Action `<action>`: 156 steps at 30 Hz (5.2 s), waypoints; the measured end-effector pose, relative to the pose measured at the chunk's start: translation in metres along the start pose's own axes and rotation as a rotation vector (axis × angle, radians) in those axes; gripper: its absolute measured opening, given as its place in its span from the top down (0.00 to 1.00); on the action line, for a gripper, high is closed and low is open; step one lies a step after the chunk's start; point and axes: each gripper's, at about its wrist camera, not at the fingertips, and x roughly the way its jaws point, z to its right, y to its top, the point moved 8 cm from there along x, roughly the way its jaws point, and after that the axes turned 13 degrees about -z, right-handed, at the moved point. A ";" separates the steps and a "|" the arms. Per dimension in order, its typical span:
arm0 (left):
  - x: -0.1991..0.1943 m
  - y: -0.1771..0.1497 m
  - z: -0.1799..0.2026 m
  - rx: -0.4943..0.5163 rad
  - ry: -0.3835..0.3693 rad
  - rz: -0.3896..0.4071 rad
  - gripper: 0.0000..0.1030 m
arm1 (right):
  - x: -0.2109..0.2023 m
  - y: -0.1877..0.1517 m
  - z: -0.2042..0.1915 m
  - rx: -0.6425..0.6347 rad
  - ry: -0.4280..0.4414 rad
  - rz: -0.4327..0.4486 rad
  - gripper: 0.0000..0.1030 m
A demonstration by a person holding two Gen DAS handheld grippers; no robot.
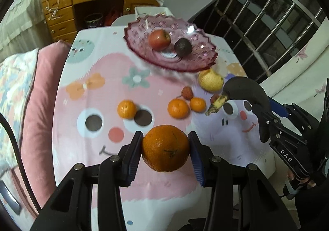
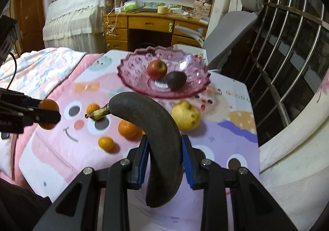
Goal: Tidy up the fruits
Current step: 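Place the mandarin and banana into the pink bowl and open both tools, then grasp a mandarin with the left tool while the right tool grasps the lemon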
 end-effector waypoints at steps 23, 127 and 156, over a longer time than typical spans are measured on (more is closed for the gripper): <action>0.023 0.142 0.007 0.017 0.042 0.064 0.58 | 0.053 0.155 0.046 -0.001 0.058 0.131 0.70; 0.128 0.064 -0.082 0.335 0.054 -0.074 0.24 | 0.146 -0.028 -0.077 1.287 0.437 -0.567 0.51; 0.105 0.072 -0.061 0.257 0.061 -0.113 0.62 | 0.150 -0.018 -0.088 1.175 0.474 -0.663 0.73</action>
